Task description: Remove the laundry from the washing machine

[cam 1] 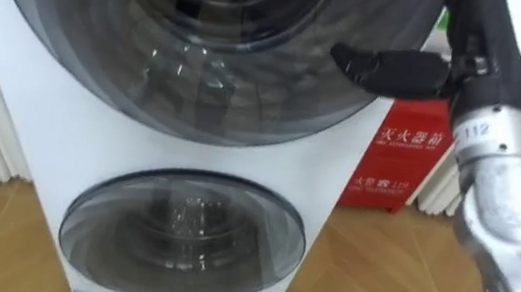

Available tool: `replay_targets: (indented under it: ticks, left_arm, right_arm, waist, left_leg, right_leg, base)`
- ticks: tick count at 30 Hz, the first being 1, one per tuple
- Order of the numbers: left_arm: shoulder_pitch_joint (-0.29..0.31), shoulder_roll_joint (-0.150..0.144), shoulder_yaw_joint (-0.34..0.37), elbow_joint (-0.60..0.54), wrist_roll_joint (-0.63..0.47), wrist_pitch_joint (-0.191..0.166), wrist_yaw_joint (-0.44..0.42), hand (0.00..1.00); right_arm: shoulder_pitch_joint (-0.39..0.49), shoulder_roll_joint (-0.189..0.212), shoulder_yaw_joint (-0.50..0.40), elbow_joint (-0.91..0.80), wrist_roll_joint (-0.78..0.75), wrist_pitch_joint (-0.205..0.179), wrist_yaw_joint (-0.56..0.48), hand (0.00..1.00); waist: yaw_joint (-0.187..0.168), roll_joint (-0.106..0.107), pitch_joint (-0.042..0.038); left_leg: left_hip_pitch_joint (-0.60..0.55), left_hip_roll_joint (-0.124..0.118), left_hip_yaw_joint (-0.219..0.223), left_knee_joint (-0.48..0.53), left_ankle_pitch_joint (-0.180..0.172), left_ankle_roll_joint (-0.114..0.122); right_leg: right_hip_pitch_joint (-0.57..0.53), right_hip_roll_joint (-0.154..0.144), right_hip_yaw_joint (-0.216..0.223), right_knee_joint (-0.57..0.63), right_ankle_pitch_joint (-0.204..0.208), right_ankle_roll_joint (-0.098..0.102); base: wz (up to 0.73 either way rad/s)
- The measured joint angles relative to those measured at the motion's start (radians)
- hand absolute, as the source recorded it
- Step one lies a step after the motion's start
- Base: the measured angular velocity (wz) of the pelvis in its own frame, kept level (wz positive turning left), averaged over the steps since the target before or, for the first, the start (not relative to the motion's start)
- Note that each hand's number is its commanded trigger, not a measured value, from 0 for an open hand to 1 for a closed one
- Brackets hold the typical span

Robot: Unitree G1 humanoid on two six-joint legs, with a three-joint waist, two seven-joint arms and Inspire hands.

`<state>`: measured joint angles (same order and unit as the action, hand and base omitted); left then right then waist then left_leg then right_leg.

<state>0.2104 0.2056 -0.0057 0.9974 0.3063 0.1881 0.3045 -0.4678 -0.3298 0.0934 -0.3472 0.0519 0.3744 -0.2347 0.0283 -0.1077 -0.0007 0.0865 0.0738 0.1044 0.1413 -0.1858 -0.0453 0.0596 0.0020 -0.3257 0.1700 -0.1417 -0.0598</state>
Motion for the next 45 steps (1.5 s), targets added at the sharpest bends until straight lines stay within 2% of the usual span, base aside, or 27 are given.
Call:
replay_targets:
  ticks: [4,8,15,17,20,23,30,32,37,45]
  left_arm:
    - [0.014,0.004,0.002,-0.002,0.001,-0.016,0.011,0.0]
    - [0.037,0.007,0.001,-0.002,0.0,-0.041,0.02,0.0]
    - [0.037,0.006,0.001,0.005,-0.001,-0.086,0.019,0.0]
    - [0.038,0.006,0.001,0.005,-0.019,-0.087,0.018,0.0]
    - [0.042,0.006,0.001,0.006,-0.03,-0.086,0.016,0.0]
    - [0.052,0.005,0.0,0.006,-0.031,-0.086,0.01,0.0]
    - [0.064,0.003,-0.011,0.007,-0.032,-0.086,-0.007,0.0]
    - [0.06,0.004,-0.019,0.007,-0.031,-0.086,-0.011,0.0]
    - [0.048,0.004,-0.04,0.017,-0.031,-0.086,-0.012,0.0]
    - [0.045,0.006,-0.058,0.017,-0.031,-0.086,-0.013,0.0]
  right_arm:
    - [0.086,0.0,-0.036,-0.062,0.0,-0.043,0.035,0.0]
    - [0.139,0.0,-0.039,-0.11,0.011,-0.091,0.088,0.0]
    - [0.153,0.0,-0.045,-0.111,0.03,-0.129,0.163,0.0]
    - [0.177,0.001,-0.049,-0.112,0.037,-0.151,0.179,0.0]
    - [0.178,0.003,-0.051,-0.112,0.046,-0.156,0.199,0.0]
    - [0.184,0.005,-0.05,-0.113,0.085,-0.168,0.222,0.0]
    - [0.232,0.009,-0.049,-0.141,0.186,-0.218,0.246,0.0]
    - [0.255,0.013,-0.049,-0.142,0.194,-0.257,0.259,0.0]
    - [0.256,0.057,-0.049,-0.142,0.232,-0.271,0.26,0.0]
    - [0.256,0.078,-0.046,-0.141,0.233,-0.28,0.271,0.0]
  waist:
    - [-0.003,0.0,-0.0002]
    - [-0.026,0.002,-0.001]
    - [-0.055,0.003,-0.0009]
    - [-0.057,0.007,-0.0031]
    - [-0.063,0.014,-0.0041]
    - [-0.058,0.024,-0.015]
    - [-0.053,0.026,-0.015]
    - [-0.053,0.026,-0.0152]
    - [-0.052,0.026,-0.0148]
    - [-0.037,0.026,-0.0136]
  left_leg:
    - [0.01,-0.01,0.002,0.0,-0.001,0.001]
    - [0.011,-0.01,0.001,0.001,-0.001,0.001]
    - [0.01,-0.011,0.002,0.003,-0.001,0.002]
    - [0.01,-0.011,0.002,0.003,-0.002,0.011]
    - [0.003,-0.012,0.0,0.004,-0.005,0.016]
    - [-0.003,-0.019,0.001,0.013,-0.004,0.018]
    - [-0.006,-0.018,-0.003,0.027,-0.002,0.017]
    - [-0.006,-0.018,-0.009,0.028,-0.001,0.015]
    - [-0.005,-0.017,-0.007,0.029,0.002,0.013]
    - [0.008,-0.014,-0.005,0.027,0.003,0.011]
  right_leg:
    - [0.01,-0.001,0.011,-0.001,-0.001,0.008]
    - [0.01,0.0,0.016,-0.002,-0.001,0.008]
    - [0.011,0.0,0.026,-0.002,-0.001,0.008]
    - [0.015,0.001,0.033,-0.001,-0.002,0.008]
    - [0.015,0.001,0.053,-0.001,-0.002,0.009]
    - [0.015,-0.002,0.079,-0.004,-0.01,0.016]
    - [0.022,0.001,0.077,-0.011,-0.011,0.002]
    - [0.028,0.003,0.073,-0.018,-0.009,-0.001]
    - [0.025,0.004,0.077,-0.018,-0.012,-0.005]
    - [0.027,0.01,0.096,-0.019,-0.015,-0.009]
  base:
    - [0.02]
    - [-0.04]
    - [-0.01]
    - [0.1]
    - [0.07]
    - [0.02]
    - [0.01]
    - [0.0]
    - [-0.04]
    - [-0.07]
